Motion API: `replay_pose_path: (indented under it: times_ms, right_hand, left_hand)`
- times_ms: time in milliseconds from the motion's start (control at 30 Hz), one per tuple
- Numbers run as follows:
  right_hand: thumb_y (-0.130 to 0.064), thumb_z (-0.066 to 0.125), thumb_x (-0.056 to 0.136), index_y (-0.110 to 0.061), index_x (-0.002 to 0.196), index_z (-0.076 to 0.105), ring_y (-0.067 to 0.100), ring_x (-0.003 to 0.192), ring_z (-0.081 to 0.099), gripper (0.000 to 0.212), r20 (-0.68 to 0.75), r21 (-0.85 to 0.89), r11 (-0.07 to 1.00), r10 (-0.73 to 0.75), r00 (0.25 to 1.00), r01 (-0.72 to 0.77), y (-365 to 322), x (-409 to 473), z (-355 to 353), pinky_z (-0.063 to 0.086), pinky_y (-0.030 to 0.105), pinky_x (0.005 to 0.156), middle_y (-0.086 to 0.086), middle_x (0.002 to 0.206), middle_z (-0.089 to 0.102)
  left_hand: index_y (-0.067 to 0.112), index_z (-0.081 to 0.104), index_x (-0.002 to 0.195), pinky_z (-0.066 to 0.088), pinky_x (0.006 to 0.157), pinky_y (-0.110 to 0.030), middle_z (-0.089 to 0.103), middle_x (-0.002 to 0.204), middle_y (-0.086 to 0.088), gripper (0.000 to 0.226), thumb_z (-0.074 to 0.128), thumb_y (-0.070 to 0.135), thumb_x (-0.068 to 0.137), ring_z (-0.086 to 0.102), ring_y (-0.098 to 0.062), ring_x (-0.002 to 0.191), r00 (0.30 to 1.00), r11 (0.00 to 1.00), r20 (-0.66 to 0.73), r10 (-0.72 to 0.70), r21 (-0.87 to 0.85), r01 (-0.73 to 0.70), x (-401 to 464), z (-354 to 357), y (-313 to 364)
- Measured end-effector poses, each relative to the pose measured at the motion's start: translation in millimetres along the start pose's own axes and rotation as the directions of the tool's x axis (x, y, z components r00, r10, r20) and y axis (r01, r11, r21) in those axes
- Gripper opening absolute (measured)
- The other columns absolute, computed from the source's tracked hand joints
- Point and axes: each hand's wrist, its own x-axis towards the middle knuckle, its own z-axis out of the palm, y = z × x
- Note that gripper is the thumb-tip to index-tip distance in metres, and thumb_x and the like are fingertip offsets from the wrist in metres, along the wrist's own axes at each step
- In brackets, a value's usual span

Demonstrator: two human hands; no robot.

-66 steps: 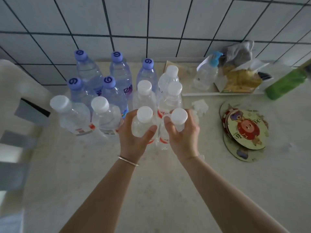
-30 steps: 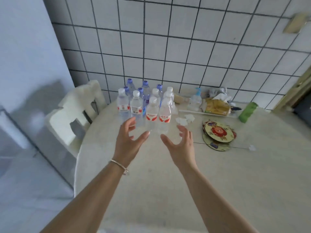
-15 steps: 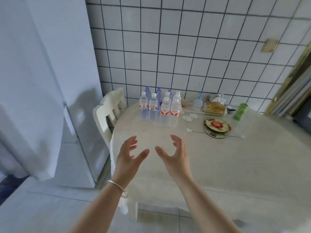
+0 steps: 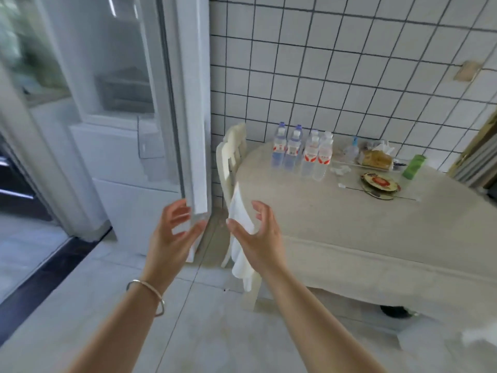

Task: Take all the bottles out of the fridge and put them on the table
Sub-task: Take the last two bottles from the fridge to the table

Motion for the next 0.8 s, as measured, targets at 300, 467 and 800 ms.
replay_pose_path:
  times_ms: [300, 467, 800]
  right_hand:
    - [-0.050, 0.061, 0.080, -0.029, 0.133, 0.037, 0.007, 0.126, 0.038, 0.062, 0.118, -0.033, 0.984, -0.170, 0.978, 0.175, -82, 16, 141, 0.033, 0.025, 0.100, -0.012, 0.134, 0.043]
    - [-0.048, 0.059, 0.082, -0.030, 0.133, 0.035, 0.008, 0.126, 0.039, 0.059, 0.173, 0.064, 0.982, -0.187, 0.967, 0.179, -115, 75, 223, 0.035, 0.028, 0.103, -0.011, 0.136, 0.040]
    - [-0.045, 0.053, 0.087, -0.028, 0.133, 0.035, 0.011, 0.121, 0.045, 0.052, 0.077, 0.192, 0.975, -0.129, 0.989, 0.112, -196, 248, 364, 0.040, 0.029, 0.097, -0.007, 0.136, 0.042]
  left_hand:
    - [0.029, 0.049, 0.119, 0.044, 0.075, -0.009, 0.058, 0.112, 0.012, 0.048, 0.072, 0.030, 0.078, 0.056, -0.002, 0.106, 0.983, 0.999, -0.184, 0.018, -0.038, -0.025, 47, -119, -9]
    - [0.029, 0.049, 0.121, 0.044, 0.074, -0.008, 0.058, 0.114, 0.009, 0.043, 0.068, 0.028, 0.083, 0.055, -0.002, 0.105, 0.970, 0.999, -0.237, 0.047, 0.021, -0.043, 121, -186, -44]
    - [0.032, 0.050, 0.119, 0.045, 0.079, -0.017, 0.059, 0.112, 0.009, 0.040, 0.066, 0.030, 0.083, 0.058, -0.009, 0.105, 0.988, 0.998, -0.148, 0.049, 0.038, -0.043, 323, -270, -79]
